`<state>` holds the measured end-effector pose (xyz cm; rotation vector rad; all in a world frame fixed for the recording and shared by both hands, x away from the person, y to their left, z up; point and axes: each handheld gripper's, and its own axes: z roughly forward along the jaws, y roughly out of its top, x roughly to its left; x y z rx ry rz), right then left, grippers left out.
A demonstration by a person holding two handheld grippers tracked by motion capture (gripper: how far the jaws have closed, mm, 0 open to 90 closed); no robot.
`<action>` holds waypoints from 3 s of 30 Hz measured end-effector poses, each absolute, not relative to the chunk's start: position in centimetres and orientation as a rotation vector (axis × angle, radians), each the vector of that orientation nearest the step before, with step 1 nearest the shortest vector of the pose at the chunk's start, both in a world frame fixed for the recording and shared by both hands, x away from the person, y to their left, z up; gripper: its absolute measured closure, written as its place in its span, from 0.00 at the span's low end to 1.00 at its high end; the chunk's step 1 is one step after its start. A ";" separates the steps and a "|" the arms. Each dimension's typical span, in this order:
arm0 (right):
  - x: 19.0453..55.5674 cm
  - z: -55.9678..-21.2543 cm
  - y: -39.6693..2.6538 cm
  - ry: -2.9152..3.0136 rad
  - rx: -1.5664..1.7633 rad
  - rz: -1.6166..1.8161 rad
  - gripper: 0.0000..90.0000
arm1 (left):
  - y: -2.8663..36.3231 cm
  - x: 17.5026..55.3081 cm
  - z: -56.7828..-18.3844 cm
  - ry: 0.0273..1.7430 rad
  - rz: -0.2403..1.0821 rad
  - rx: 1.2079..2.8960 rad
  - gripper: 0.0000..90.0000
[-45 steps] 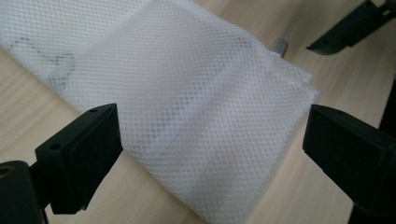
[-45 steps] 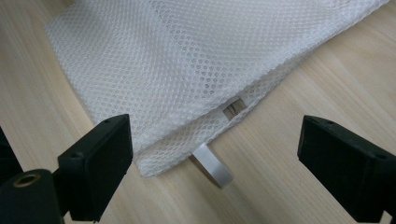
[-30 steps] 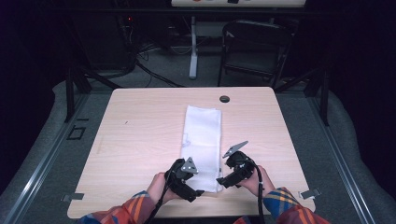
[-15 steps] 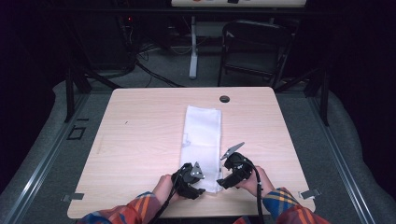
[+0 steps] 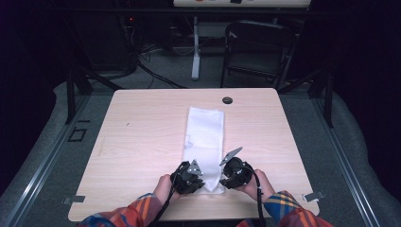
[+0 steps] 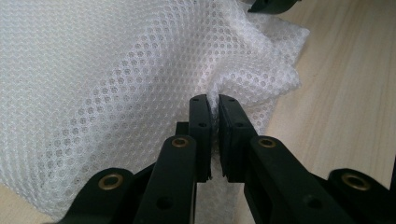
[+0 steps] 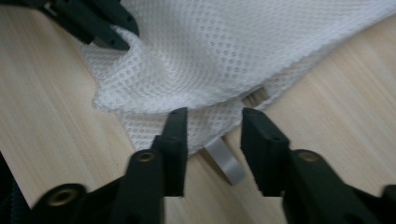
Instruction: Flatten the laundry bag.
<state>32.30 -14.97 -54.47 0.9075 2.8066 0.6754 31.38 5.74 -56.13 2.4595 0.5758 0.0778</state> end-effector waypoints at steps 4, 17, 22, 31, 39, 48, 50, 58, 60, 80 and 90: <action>32.1 -54.8 -14.2 2.801 0.849 0.665 0.94 | 6.0 31.5 -56.0 0.605 0.074 2.432 0.95; 32.4 -55.6 -13.6 2.808 0.845 0.657 1.00 | 6.5 31.7 -55.0 0.637 0.083 2.375 0.95; 32.3 -55.6 -13.5 2.806 0.820 0.643 1.00 | 6.9 31.9 -54.4 0.653 0.122 2.366 0.96; 32.5 -55.5 -13.8 2.823 0.835 0.646 1.00 | 8.2 32.2 -53.8 0.691 0.150 2.343 0.96; 32.7 -55.5 -14.0 2.837 0.834 0.638 1.00 | 9.5 32.5 -53.3 0.703 0.146 2.328 0.96; 32.7 -55.5 -14.1 2.828 0.857 0.653 1.00 | 10.6 32.7 -53.2 0.744 0.157 2.333 0.95; 32.8 -55.5 -14.1 2.830 0.857 0.658 1.00 | 10.9 32.7 -53.2 0.756 0.161 2.327 0.95; 32.8 -55.5 -14.1 2.831 0.858 0.654 1.00 | 12.2 32.7 -52.8 0.805 0.186 2.296 0.95; 32.8 -55.5 -14.1 2.831 0.855 0.647 1.00 | 12.6 32.7 -52.6 0.825 0.200 2.268 0.95; 32.8 -55.5 -14.1 2.828 0.863 0.637 1.00 | 15.9 32.3 -52.6 0.965 0.249 2.247 0.95; 32.8 -55.5 -14.1 2.825 0.877 0.635 1.00 | 16.8 32.2 -52.9 1.018 0.256 2.249 0.95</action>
